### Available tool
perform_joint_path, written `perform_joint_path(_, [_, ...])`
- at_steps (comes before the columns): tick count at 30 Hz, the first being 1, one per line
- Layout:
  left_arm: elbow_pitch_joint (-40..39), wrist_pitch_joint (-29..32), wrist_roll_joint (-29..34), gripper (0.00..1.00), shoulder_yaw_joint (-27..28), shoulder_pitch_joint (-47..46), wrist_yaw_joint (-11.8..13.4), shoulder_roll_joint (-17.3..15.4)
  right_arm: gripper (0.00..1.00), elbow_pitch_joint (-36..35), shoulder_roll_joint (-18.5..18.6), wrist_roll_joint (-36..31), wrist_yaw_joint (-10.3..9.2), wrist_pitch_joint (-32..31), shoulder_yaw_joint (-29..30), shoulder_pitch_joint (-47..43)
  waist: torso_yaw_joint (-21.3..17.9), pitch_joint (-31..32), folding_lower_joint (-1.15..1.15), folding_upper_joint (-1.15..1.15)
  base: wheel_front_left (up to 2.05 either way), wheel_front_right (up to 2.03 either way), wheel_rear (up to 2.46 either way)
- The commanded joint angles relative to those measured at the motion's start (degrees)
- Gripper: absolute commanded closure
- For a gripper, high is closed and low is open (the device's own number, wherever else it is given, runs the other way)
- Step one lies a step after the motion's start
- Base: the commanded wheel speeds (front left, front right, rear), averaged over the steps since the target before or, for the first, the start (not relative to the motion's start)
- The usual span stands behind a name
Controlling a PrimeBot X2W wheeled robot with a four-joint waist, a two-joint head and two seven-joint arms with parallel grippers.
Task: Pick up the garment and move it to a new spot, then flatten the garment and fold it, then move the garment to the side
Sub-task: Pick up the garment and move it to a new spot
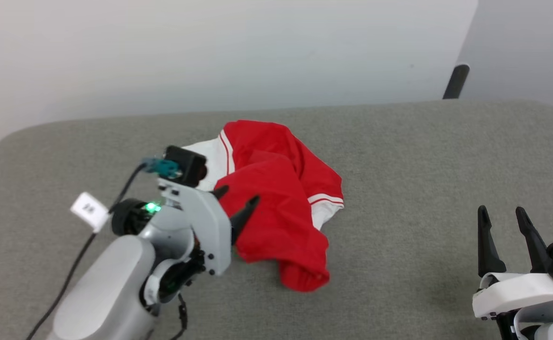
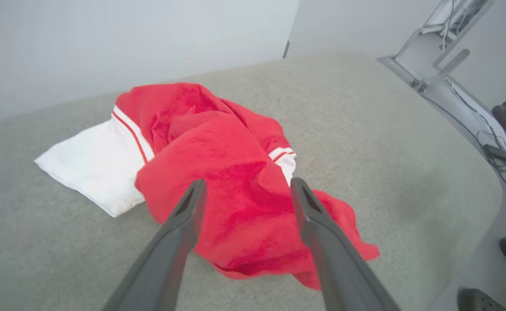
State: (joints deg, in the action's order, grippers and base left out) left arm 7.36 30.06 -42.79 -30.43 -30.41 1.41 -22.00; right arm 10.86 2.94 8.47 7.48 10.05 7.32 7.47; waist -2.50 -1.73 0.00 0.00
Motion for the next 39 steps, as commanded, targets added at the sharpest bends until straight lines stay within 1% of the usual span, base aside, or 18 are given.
perform_joint_path(1, [-0.2, -1.4, 0.3, 0.00, 0.7, 1.1, -0.3, -0.5, 0.00, -0.6, -0.1, -0.3, 0.02, -0.1, 0.1, -0.6, 1.3, 1.3, 0.00, 0.00, 0.00, 0.00, 0.00])
perform_joint_path(9, [-1.3, -13.9, 2.2, 0.00, 4.0, 5.0, -2.6, -2.7, 0.00, -0.9, -0.1, -1.4, 0.02, 0.5, 0.4, -2.1, 3.4, 3.0, 0.00, 0.00, 0.00, 0.00, 0.00])
perform_joint_path(18, [0.3, -26.0, 3.4, 0.00, 7.5, 10.9, -3.4, -4.8, 0.00, 0.3, -0.1, -2.1, 0.02, 1.4, 1.0, -3.2, 5.0, 4.4, 0.00, 0.00, 0.00, 0.00, 0.00])
perform_joint_path(20, [1.0, -28.4, 3.5, 0.00, 8.5, 12.3, -3.1, -5.4, 0.00, 0.5, -0.1, -2.7, 0.02, 1.6, 1.1, -3.4, 5.2, 4.5, 0.00, 0.00, 0.00, 0.00, 0.00])
perform_joint_path(23, [2.4, -32.0, 2.8, 0.00, 10.2, 14.6, -3.3, -5.8, 0.00, 0.8, -0.1, -3.1, 0.02, 2.1, 1.6, -3.6, 5.5, 4.9, 0.00, 0.00, 0.00, 0.00, 0.00])
perform_joint_path(28, [4.3, -37.7, 2.9, 0.00, 12.9, 18.5, -2.2, -6.9, 0.00, 1.3, -0.1, -3.2, 0.02, 2.7, 2.7, -4.2, 5.5, 5.4, 0.00, 0.00, 0.00, 0.00, 0.00])
perform_joint_path(30, [4.9, -39.9, 2.2, 0.00, 14.2, 20.2, -1.8, -6.8, 0.00, 1.4, -0.1, -3.3, 0.02, 2.9, 3.1, -4.6, 5.5, 5.5, 0.00, 0.00, 0.00, 0.00, 0.00])
perform_joint_path(35, [5.4, -43.4, 1.4, 0.00, 17.5, 24.2, -1.0, -7.2, 0.00, 1.8, -0.1, -3.2, 0.02, 3.3, 4.4, -5.2, 5.5, 5.9, 0.00, 0.00, 0.00, 0.00, 0.00])
perform_joint_path(39, [5.2, -44.5, 1.3, 0.00, 19.8, 27.1, -0.5, -7.4, 0.00, 1.8, -0.1, -2.9, 0.02, 3.6, 5.2, -6.1, 5.6, 6.0, 0.00, 0.00, 0.00, 0.00, 0.00])
